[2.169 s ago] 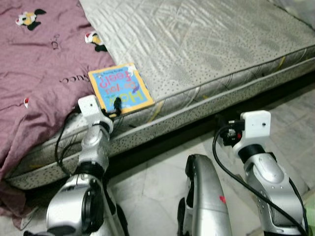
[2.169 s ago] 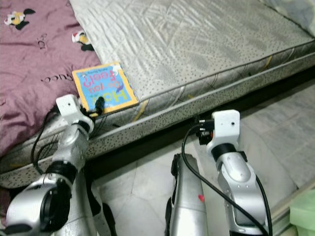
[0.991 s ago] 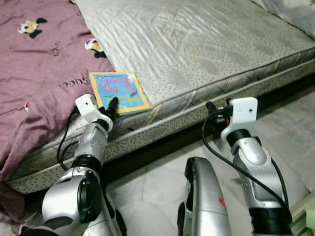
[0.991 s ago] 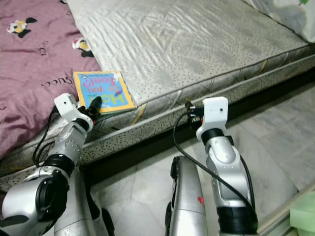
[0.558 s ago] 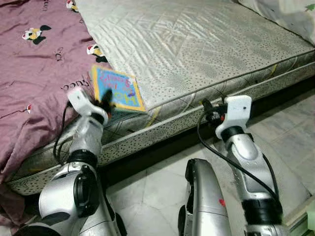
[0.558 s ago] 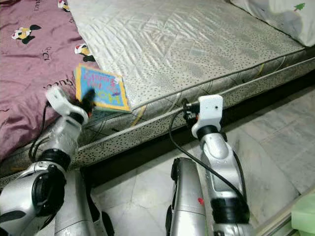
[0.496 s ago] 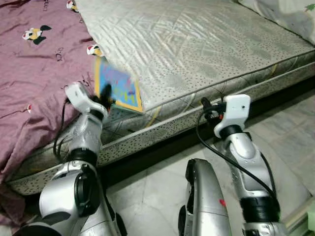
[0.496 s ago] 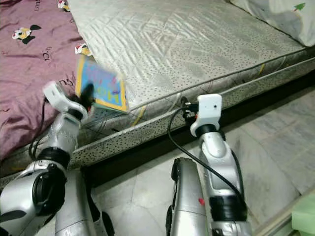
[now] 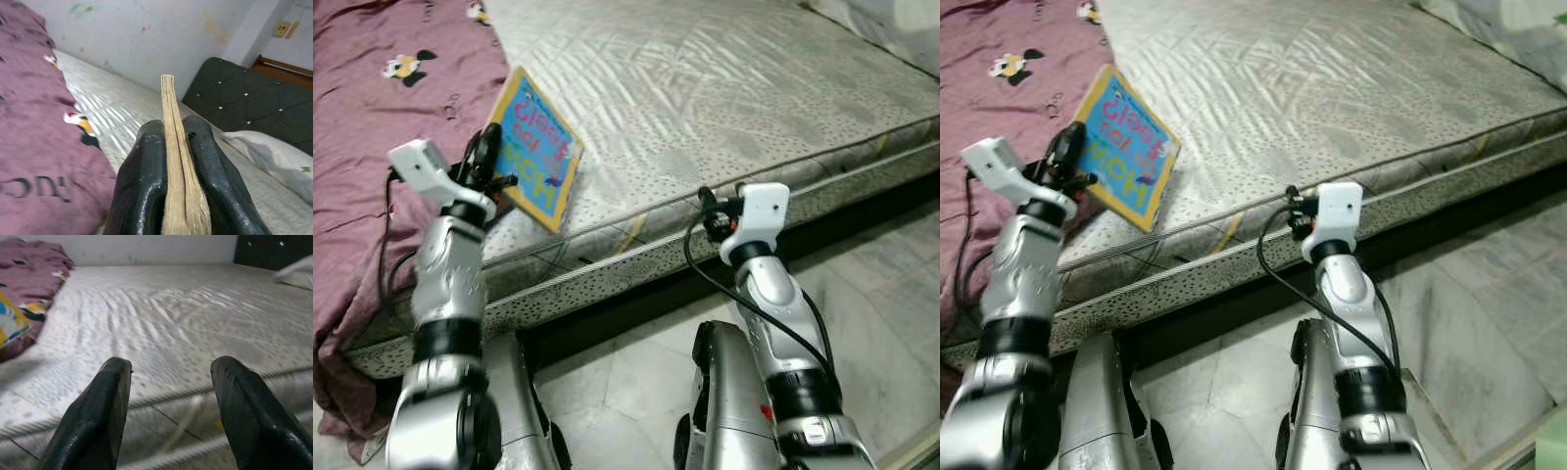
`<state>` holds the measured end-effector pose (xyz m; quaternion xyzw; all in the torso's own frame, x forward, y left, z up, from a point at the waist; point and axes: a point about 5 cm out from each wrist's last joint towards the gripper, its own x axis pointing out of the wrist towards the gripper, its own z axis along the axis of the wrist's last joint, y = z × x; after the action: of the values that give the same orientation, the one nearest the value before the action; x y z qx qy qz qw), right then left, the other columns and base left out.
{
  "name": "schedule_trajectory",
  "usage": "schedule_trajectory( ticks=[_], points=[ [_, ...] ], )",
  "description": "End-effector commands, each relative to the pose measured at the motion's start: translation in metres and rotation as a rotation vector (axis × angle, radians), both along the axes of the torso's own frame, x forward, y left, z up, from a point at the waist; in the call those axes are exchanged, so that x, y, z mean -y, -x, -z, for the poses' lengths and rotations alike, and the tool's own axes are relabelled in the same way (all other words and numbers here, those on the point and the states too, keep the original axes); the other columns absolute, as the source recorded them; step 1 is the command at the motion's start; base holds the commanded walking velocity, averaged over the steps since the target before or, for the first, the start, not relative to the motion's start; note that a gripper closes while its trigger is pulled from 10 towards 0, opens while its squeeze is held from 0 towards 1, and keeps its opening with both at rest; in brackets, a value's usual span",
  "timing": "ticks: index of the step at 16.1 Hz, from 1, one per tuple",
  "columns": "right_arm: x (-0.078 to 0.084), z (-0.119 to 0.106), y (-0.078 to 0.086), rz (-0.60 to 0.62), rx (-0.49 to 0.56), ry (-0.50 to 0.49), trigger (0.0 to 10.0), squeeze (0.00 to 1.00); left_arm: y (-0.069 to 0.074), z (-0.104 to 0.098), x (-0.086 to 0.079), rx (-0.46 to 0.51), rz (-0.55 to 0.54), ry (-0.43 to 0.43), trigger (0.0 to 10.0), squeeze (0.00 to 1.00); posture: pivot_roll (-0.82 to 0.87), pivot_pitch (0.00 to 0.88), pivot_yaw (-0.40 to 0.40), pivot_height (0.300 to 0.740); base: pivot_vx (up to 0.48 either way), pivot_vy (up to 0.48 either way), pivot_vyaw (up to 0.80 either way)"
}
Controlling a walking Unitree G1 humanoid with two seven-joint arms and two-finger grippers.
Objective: Clean up the room
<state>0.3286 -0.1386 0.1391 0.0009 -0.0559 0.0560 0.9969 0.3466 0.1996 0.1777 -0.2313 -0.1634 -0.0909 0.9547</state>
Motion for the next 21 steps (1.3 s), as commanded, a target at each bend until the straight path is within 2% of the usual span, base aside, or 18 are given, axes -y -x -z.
schedule_trajectory(
  ticks=[1, 3, 4, 6, 7, 8, 9, 10, 12, 15, 21],
  points=[
    [0.001, -0.002, -0.003, 0.006, 0.016, 0.006, 10.0, 0.0, 0.005, -0.019, 0.002, 0.061, -0.018, -0.03, 0.0, 0.0, -0.04, 0.0, 0.024, 0.452, 0.0, 0.0, 0.0],
    [0.002, -0.007, -0.007, 0.008, 0.035, -0.001, 10.0, 0.0, 0.021, -0.038, 0.015, 0.146, -0.041, -0.166, 0.0, 0.0, -0.03, 0.0, 0.018, 0.452, 0.0, 0.0, 0.0],
    [0.001, -0.01, -0.009, 0.002, 0.051, -0.023, 10.0, 0.0, 0.031, -0.045, 0.027, 0.18, -0.045, -0.221, 0.0, 0.0, -0.02, 0.0, 0.016, 0.452, 0.0, 0.0, 0.0],
    [-0.003, -0.011, -0.011, -0.013, 0.056, -0.058, 10.0, 0.0, 0.045, -0.046, 0.042, 0.198, -0.048, -0.301, 0.0, 0.0, -0.01, 0.0, 0.013, 0.452, 0.0, 0.0, 0.0],
    [-0.006, -0.011, -0.011, -0.015, 0.054, -0.065, 10.0, 0.0, 0.052, -0.04, 0.048, 0.2, -0.052, -0.397, 0.0, 0.0, -0.01, 0.0, 0.015, 0.452, 0.0, 0.0, 0.0],
    [-0.008, -0.011, -0.012, -0.018, 0.045, -0.083, 10.0, 0.0, 0.056, -0.034, 0.048, 0.173, -0.07, -0.432, 0.0, 0.0, -0.01, 0.0, 0.013, 0.452, 0.0, 0.0, 0.0],
    [-0.01, -0.012, -0.011, -0.036, 0.053, -0.092, 10.0, 0.0, 0.059, -0.029, 0.045, 0.139, -0.1, -0.442, 4.7, 0.0, -0.01, 0.0, 0.012, 0.452, 0.0, 0.0, 0.0],
    [-0.013, -0.013, -0.01, -0.059, 0.066, -0.102, 10.0, 0.0, 0.06, -0.024, 0.041, 0.107, -0.137, -0.471, 10.0, 0.0, -0.01, 0.0, 0.012, 0.452, 0.0, 0.0, 0.0],
    [-0.015, -0.016, -0.009, -0.08, 0.076, -0.109, 10.0, 0.0, 0.061, -0.017, 0.037, 0.059, -0.183, -0.496, 10.0, 0.0, -0.03, 0.0, 0.014, 0.482, 0.0, 0.0, 0.0],
    [-0.008, -0.019, -0.011, -0.069, 0.079, -0.106, 10.0, 0.0, 0.062, -0.012, 0.036, 0.032, -0.216, -0.524, 10.0, 0.0, -0.03, 0.0, 0.012, 0.522, 0.0, 0.0, 0.0],
    [-0.006, -0.019, -0.01, -0.068, 0.075, -0.109, 10.0, 0.0, 0.06, -0.005, 0.044, -0.022, -0.252, -0.527, 10.0, 0.0, -0.04, 0.0, 0.009, 0.602, 0.0, 0.0, 0.0]
  ],
)
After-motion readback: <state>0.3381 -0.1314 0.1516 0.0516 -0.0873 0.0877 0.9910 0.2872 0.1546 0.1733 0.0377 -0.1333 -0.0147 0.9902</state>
